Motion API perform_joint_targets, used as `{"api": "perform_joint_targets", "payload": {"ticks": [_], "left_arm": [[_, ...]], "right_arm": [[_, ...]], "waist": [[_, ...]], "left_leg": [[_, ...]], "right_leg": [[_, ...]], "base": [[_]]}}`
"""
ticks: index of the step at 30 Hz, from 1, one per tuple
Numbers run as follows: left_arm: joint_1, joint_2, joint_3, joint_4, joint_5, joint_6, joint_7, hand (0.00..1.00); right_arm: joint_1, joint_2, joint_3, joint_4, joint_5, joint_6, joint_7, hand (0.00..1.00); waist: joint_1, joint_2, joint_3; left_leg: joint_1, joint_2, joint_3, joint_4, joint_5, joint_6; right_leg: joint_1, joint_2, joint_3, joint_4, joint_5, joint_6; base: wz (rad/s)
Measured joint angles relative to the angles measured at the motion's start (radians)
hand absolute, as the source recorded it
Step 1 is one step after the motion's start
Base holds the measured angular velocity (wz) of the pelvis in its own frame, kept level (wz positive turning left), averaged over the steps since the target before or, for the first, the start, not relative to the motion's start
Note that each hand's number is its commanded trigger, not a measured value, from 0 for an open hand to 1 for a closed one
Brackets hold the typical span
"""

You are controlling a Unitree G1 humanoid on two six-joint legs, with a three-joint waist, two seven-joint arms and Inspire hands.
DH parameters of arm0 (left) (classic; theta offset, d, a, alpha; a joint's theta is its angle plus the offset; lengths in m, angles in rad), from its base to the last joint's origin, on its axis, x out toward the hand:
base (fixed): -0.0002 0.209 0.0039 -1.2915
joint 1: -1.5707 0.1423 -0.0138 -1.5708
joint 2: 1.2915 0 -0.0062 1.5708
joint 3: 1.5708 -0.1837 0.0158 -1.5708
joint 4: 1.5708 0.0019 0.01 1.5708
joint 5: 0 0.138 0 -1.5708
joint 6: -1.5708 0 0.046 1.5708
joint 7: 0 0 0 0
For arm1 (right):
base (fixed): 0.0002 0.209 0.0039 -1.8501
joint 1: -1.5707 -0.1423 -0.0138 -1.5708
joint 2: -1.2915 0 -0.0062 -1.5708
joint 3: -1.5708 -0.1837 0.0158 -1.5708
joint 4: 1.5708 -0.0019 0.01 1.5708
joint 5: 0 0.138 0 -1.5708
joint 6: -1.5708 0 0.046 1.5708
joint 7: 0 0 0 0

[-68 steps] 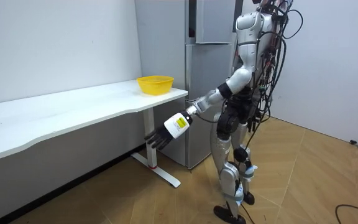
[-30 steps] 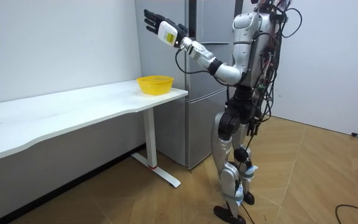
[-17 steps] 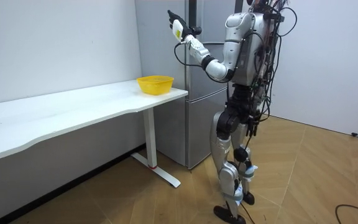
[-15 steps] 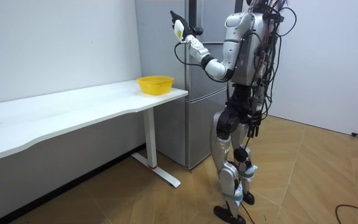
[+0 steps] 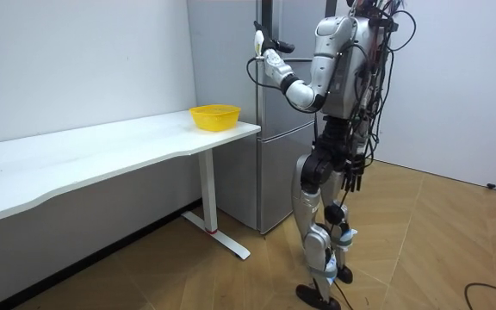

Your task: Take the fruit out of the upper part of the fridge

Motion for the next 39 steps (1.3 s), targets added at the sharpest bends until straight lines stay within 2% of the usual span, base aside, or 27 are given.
{"api": "perform_joint_targets", "payload": {"ticks": [4,11,16,24,36,39], "left_arm": [[-0.002,0.023,-0.017,0.000,-0.052,0.009,-0.047,0.00],[-0.004,0.039,-0.015,0.000,-0.058,0.010,-0.078,0.00],[-0.004,0.060,-0.018,0.000,-0.058,0.013,-0.100,0.00],[-0.004,0.065,-0.045,0.000,-0.058,0.017,-0.115,0.00],[-0.005,0.066,-0.082,0.001,-0.061,0.017,-0.141,0.00],[-0.005,0.078,-0.101,0.001,-0.082,0.017,-0.143,0.00]], "right_arm": [[0.000,0.000,-0.001,0.000,-0.010,0.011,-0.002,0.00],[-0.003,-0.004,0.000,0.000,-0.002,0.011,-0.028,0.00],[-0.005,-0.009,0.001,-0.008,-0.002,0.011,-0.048,0.00],[-0.004,-0.015,0.013,-0.006,-0.007,0.010,-0.056,0.00],[-0.006,-0.023,0.046,-0.017,-0.011,0.010,-0.046,0.00],[-0.008,-0.034,0.050,-0.020,-0.011,0.010,-0.034,0.00]], "waist": [[-0.005,0.001,-0.0005],[-0.013,0.000,0.0001],[-0.014,0.010,0.0015],[-0.017,0.021,0.0058],[-0.019,0.024,0.0063],[-0.018,0.024,0.0064]], "left_leg": [[0.005,0.002,0.003,0.000,0.000,0.000],[0.001,0.007,0.015,0.000,0.000,0.000],[0.002,0.007,0.023,0.000,0.000,0.000],[-0.001,0.007,0.023,0.000,0.000,0.000],[-0.010,0.005,0.024,0.001,0.000,0.000],[-0.010,0.005,0.031,0.000,0.000,0.000]], "right_leg": [[0.001,0.002,0.010,0.001,0.000,-0.001],[0.000,-0.001,0.007,-0.001,0.000,0.000],[0.001,-0.002,0.008,-0.002,0.001,0.000],[0.002,-0.002,0.007,0.000,0.001,0.001],[-0.009,-0.003,0.007,-0.002,0.004,0.005],[-0.009,-0.004,0.010,-0.001,0.004,0.006]], "base": [[-0.06],[0.00],[0.00],[0.00],[0.01],[0.00]]}}
